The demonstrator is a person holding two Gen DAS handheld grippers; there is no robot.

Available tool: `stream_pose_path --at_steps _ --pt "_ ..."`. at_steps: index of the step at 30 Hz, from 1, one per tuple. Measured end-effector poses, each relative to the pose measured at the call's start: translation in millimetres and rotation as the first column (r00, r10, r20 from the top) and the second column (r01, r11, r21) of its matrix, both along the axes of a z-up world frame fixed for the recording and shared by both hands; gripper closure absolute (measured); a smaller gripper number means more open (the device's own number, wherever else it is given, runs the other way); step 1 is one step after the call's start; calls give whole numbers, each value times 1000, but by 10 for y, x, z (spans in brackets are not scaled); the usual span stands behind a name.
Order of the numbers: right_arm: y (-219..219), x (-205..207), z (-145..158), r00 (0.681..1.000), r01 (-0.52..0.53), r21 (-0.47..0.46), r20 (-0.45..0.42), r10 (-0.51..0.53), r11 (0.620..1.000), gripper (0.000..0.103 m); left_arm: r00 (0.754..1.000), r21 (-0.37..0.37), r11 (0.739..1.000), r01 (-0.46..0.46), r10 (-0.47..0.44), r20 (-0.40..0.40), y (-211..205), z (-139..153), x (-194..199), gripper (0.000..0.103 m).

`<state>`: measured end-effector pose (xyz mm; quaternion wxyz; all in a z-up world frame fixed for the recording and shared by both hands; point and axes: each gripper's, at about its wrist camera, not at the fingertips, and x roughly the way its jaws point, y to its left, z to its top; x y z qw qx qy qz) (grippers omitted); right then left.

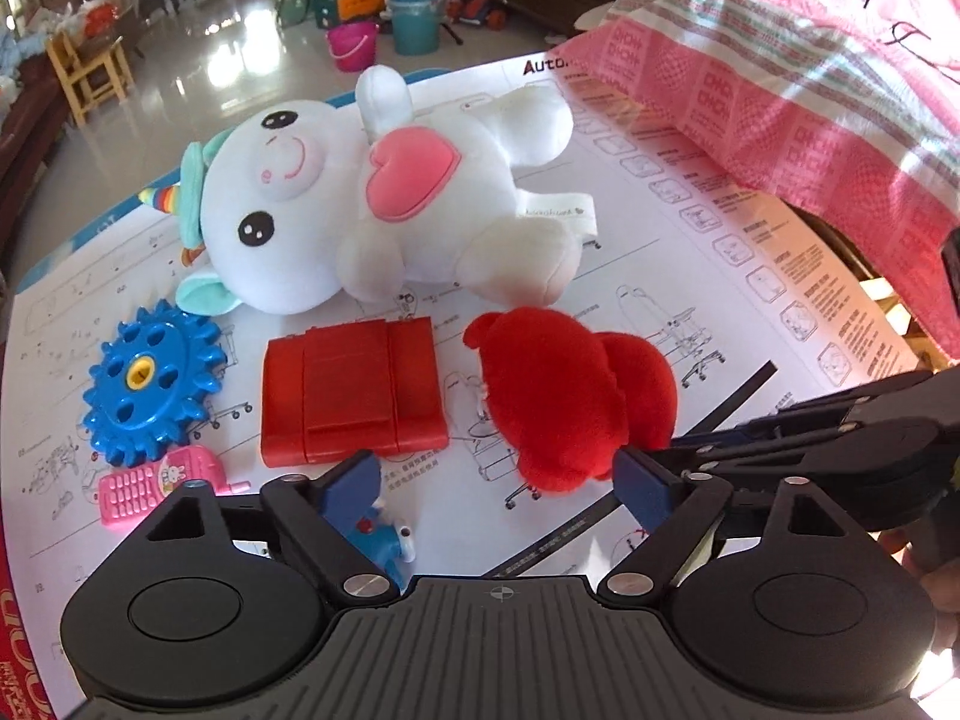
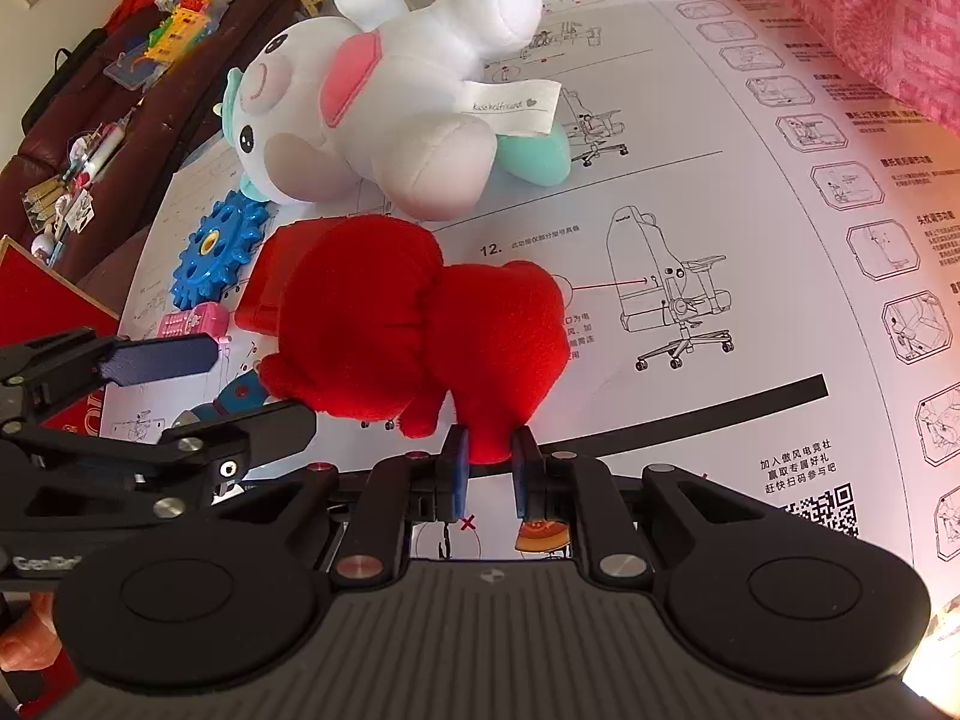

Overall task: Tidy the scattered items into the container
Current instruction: 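Close the right gripper on the red plush glove while the left gripper also grips it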

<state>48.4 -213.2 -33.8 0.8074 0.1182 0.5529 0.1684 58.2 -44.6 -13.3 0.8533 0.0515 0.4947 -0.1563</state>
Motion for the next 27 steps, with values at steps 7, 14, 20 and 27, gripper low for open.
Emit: stream_pose_path --at_steps 7,14,20,27 --pt "-25 -52 -16 1000 1 16 0 -1 1000 86 994 -76 993 -93 88 -71 -53 17 273 10" --pt "-9 -70 -28 1000 -12 19 8 12 1000 86 988 6 998 -60 61 -141 -268 -245 469 37" --pt "-7 -94 -11 997 5 -13 74 -4 1000 37 987 5 1000 -22 23 -162 -338 -234 461 50" --pt "149 -7 -48 994 -22 -69 109 30 997 69 982 1 1000 -28 27 -185 -315 -241 535 38"
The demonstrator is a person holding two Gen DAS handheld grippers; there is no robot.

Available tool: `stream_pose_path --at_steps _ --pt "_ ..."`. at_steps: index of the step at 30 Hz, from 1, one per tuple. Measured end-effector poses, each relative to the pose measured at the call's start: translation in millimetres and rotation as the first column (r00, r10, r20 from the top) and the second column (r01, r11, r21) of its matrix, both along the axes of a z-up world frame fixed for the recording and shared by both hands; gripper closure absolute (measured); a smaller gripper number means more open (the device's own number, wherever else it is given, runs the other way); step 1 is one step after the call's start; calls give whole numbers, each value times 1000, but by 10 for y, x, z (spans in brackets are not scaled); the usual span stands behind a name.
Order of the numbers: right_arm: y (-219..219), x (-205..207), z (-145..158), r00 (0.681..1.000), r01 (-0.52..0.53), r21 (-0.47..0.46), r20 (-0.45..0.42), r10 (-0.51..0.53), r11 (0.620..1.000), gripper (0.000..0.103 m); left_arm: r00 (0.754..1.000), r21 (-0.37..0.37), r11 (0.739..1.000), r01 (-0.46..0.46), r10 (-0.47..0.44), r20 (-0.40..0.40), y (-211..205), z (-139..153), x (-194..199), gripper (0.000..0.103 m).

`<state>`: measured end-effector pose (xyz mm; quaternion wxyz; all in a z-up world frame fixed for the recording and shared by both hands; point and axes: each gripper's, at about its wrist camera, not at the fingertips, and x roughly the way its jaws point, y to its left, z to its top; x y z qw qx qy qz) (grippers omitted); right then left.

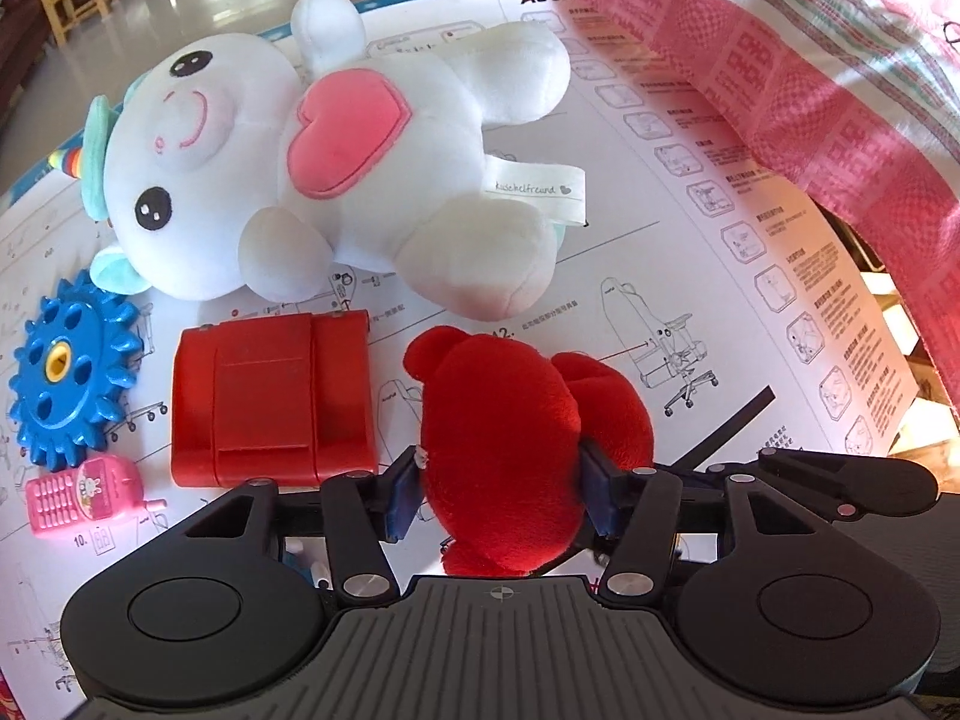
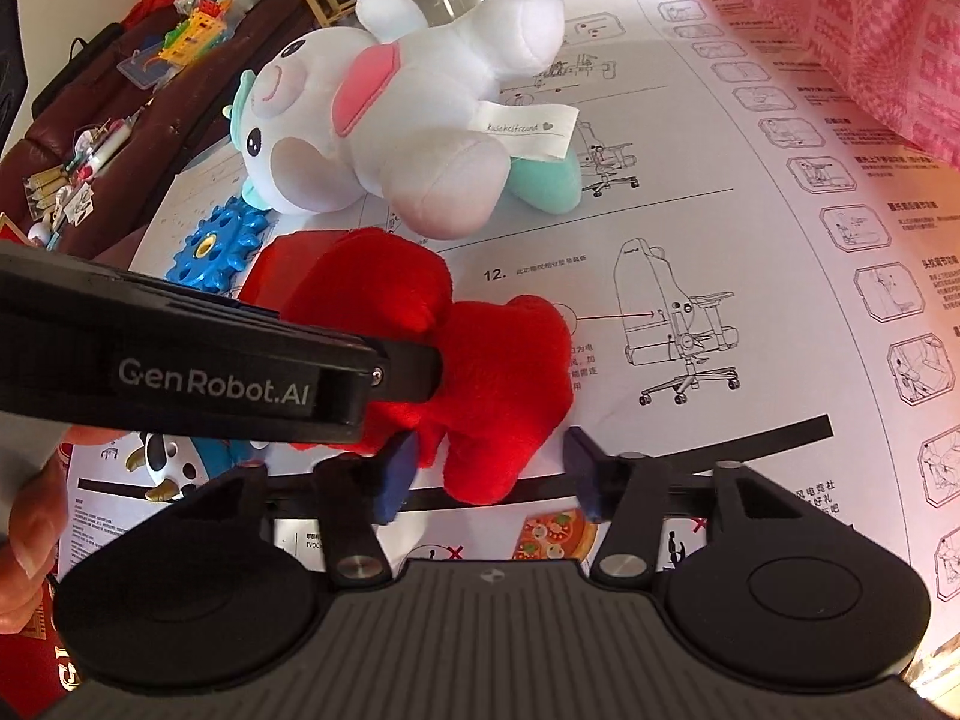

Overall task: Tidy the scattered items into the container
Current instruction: 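Close the right gripper on the red plush glove while the left gripper also grips it, then carry the red plush glove with both grippers over the red toy box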

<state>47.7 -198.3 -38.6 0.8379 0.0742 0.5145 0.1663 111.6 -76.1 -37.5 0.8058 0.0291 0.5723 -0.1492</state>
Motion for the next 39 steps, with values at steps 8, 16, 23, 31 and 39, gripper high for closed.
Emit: stream_pose_path --at_steps 8,16,23,31,39 --pt "15 19 3 1000 11 -13 -21 -11 1000 72 1000 14 1000 15 -15 19 16 -14 4 48" --pt "43 -54 30 999 10 -25 -33 -11 1000 73 997 46 998 45 -47 57 -56 34 -174 57" --pt "88 -186 95 999 -10 -30 -37 8 1000 73 995 74 995 62 -68 75 -37 126 -374 57" --pt "191 -351 248 999 -47 -35 -13 47 998 73 996 80 997 22 -30 90 68 304 -602 57" --pt "343 -576 419 994 -109 -54 17 110 993 73 993 79 997 -15 6 116 212 475 -885 57"
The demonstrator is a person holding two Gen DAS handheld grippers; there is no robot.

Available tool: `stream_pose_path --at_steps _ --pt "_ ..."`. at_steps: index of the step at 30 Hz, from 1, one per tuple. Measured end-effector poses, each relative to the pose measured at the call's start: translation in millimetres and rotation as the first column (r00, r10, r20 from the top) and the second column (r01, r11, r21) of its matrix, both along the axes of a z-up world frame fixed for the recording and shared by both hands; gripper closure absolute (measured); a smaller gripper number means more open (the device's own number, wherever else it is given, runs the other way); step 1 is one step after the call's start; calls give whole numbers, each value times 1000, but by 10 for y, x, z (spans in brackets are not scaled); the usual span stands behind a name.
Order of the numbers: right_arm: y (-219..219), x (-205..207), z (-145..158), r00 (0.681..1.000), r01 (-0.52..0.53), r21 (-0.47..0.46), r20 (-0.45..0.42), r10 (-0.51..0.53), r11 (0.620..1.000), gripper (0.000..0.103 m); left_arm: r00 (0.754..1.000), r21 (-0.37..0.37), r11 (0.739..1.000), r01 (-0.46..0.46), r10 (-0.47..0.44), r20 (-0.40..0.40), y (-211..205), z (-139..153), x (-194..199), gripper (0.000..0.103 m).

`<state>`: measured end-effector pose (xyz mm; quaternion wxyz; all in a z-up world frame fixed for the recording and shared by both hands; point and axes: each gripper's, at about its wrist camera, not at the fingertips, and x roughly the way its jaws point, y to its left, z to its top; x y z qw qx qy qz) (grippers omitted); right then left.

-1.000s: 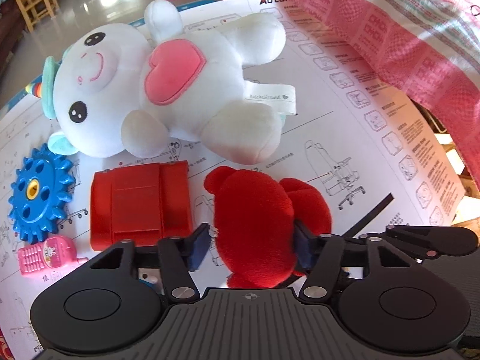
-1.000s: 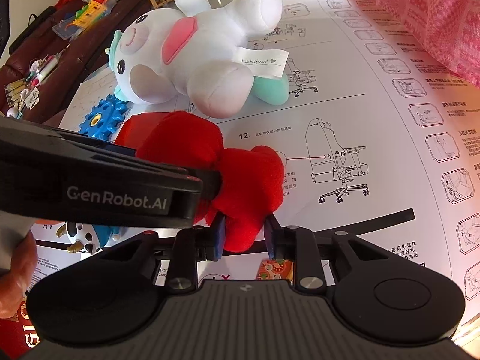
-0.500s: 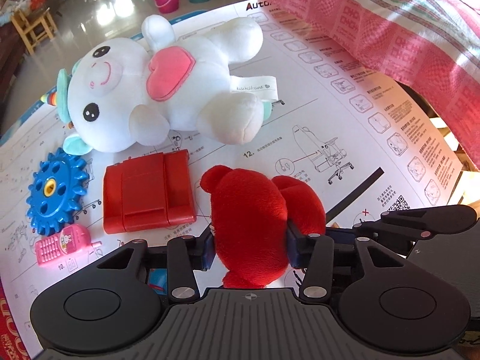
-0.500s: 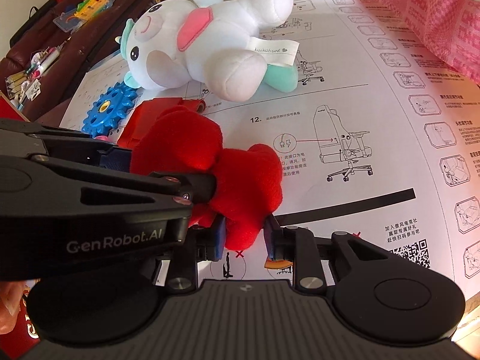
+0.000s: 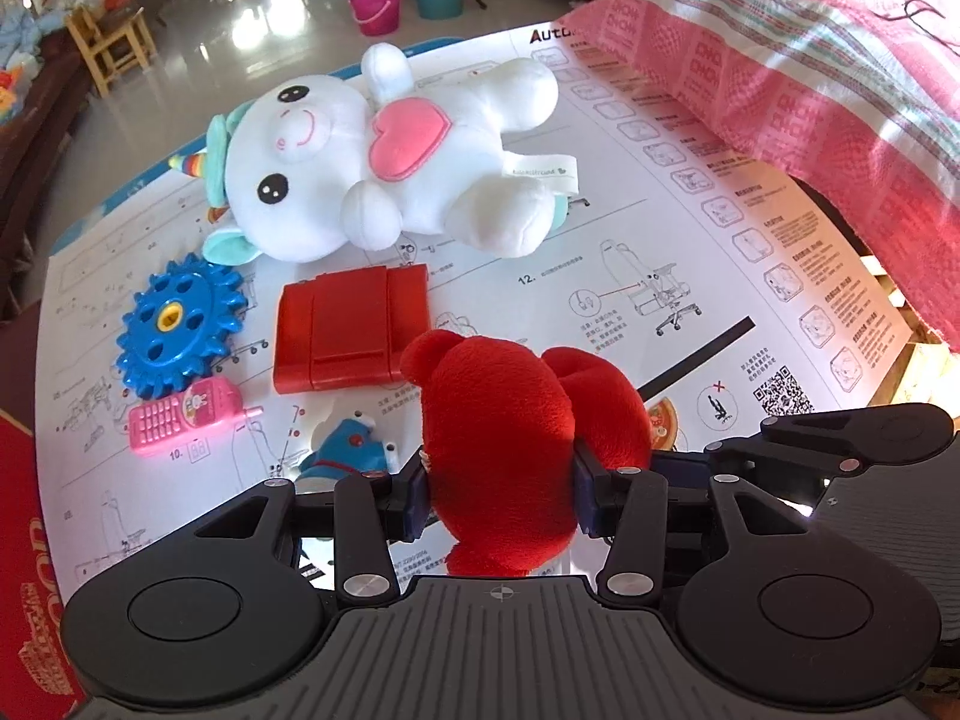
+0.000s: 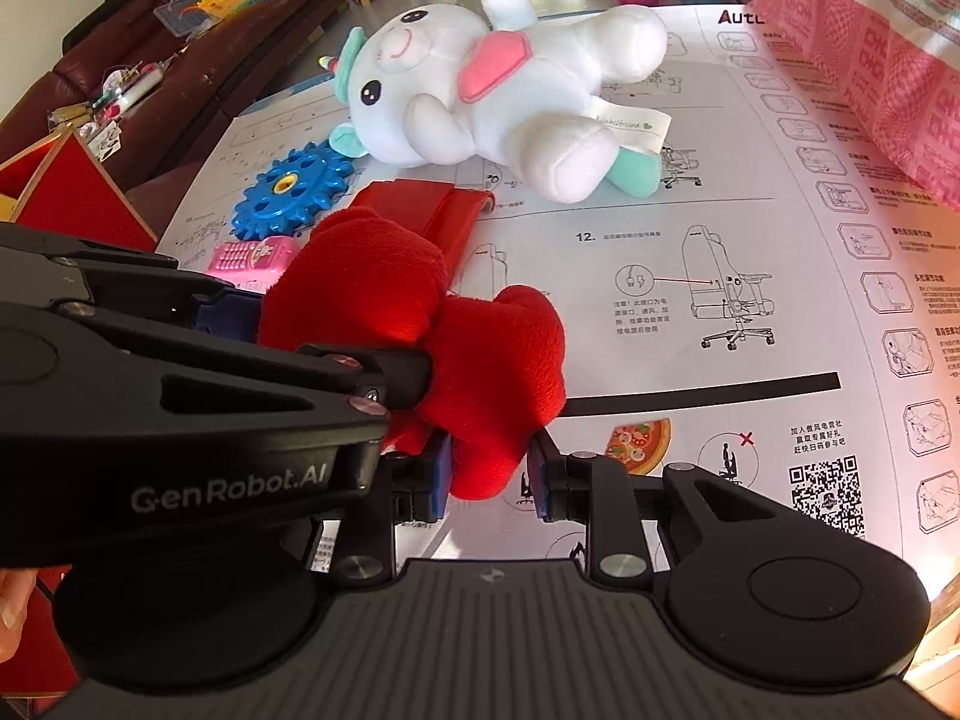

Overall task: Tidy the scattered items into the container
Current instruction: 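Carry the red plush glove with both grippers over the red toy box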

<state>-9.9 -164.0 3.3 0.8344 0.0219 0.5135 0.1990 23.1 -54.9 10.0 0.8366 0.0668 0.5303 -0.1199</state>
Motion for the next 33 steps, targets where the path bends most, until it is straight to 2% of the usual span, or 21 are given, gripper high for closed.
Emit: stream_pose_path --at_steps 11,18,21,24,26,30,33 --pt "259 -255 213 994 -101 2 28 101 995 73 997 -24 997 -67 68 24 334 235 -373 57" --pt "623 -392 636 964 -249 0 96 248 969 73 980 -39 986 -162 165 109 748 717 -747 57" --pt "916 -479 898 927 -348 -5 149 345 937 73 961 -38 975 -220 224 163 1051 1002 -954 57" --pt "1294 -599 1159 870 -459 -6 198 451 889 73 932 -24 956 -294 292 213 1401 1282 -1193 56" --pt "1576 -701 1312 822 -536 -3 226 523 844 73 909 -12 937 -350 343 238 1648 1449 -1384 56" --pt "2158 -998 1531 715 -676 21 256 650 736 73 856 20 884 -467 446 263 2137 1699 -1832 55" --pt "2517 -1263 1606 635 -759 37 266 726 650 73 804 38 828 -559 531 267 2445 1801 -2218 55"
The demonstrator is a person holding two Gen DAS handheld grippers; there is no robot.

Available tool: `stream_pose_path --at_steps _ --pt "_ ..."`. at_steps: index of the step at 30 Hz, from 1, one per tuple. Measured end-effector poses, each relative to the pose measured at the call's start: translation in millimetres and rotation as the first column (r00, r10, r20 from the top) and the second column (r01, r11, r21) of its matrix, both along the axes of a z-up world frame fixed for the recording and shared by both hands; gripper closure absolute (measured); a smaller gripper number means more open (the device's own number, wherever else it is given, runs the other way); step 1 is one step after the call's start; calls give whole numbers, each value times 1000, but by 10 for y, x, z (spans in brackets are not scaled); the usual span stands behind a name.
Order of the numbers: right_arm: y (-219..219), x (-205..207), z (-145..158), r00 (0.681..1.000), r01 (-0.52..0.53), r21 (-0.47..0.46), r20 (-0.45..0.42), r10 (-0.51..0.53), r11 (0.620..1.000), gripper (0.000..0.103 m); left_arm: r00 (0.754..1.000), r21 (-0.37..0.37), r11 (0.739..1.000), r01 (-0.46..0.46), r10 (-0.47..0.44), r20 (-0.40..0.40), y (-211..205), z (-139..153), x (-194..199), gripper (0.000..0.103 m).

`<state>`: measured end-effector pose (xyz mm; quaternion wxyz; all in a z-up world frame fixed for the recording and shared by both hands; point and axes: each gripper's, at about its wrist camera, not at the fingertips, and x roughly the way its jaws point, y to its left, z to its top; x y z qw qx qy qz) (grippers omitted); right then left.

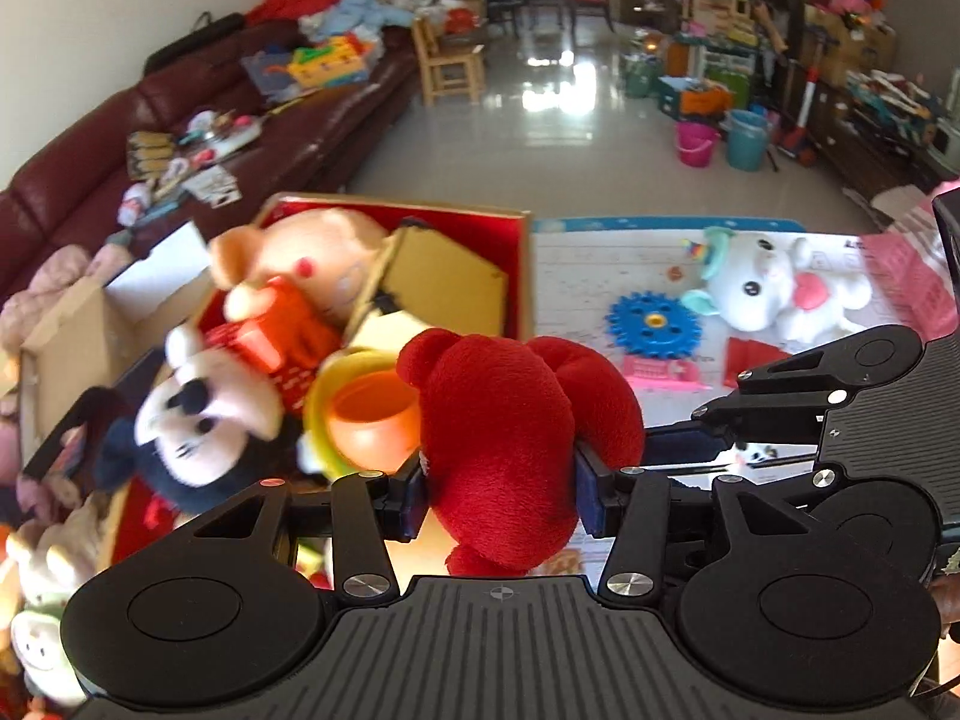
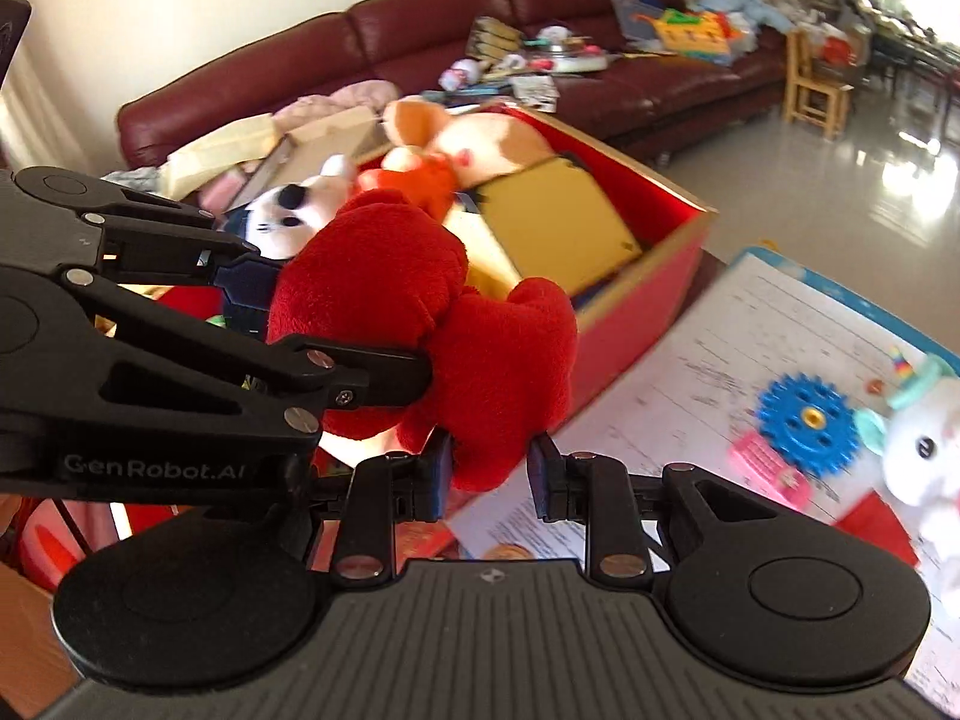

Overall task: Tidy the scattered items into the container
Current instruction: 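Carry the red plush glove with both grippers over the red toy box, then open both grippers to drop the glove into the box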

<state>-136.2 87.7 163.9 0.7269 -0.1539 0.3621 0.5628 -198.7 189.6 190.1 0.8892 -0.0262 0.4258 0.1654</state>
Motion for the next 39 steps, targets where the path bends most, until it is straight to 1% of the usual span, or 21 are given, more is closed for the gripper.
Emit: stream_pose_path --at_steps 4,6,7,8,9,10,11,12,13,16,19,23,32,39 --pt "368 -376 -35 989 -146 -7 -34 145 989 73 991 -13 991 -132 132 -23 287 -24 -492 54" --pt "488 -544 -101 977 -211 -26 -47 209 977 73 983 -17 983 -180 180 -40 379 -84 -732 54" --pt "538 -621 -138 969 -242 -39 -56 239 970 73 978 -19 979 -202 201 -51 423 -121 -824 53" --pt "586 -675 -171 962 -267 -54 -70 263 962 66 972 -19 974 -227 225 -64 472 -166 -892 44" --pt "598 -722 -188 957 -281 -50 -85 277 958 52 967 -15 970 -243 241 -82 503 -216 -927 37" --pt "601 -741 -195 960 -274 -52 -77 270 960 41 960 2 964 -265 264 -88 513 -247 -962 31" --pt "588 -758 -189 964 -263 -49 -51 260 964 26 955 14 959 -283 283 -85 528 -268 -977 23" --pt "550 -757 -182 968 -252 -42 -25 251 967 23 954 20 957 -290 290 -76 538 -276 -981 20" --pt "485 -733 -173 971 -240 -37 -18 240 970 23 955 22 958 -288 288 -65 516 -280 -987 15" --pt "390 -585 -154 984 -178 -23 -36 177 984 21 965 22 966 -257 257 -43 476 -254 -877 13" --pt "306 -480 -193 991 -124 -16 -51 124 992 19 976 34 977 -212 213 -43 415 -267 -690 11" --pt "241 -411 -290 992 -96 -19 -86 94 995 19 985 49 986 -160 162 -52 312 -313 -503 11" --pt "105 -274 -360 990 -67 -4 -122 66 998 17 991 38 994 -107 109 -73 211 -411 -224 11" --pt "-124 11 -435 990 23 -4 -142 -23 1000 17 996 19 998 -56 57 -74 68 -458 78 11"
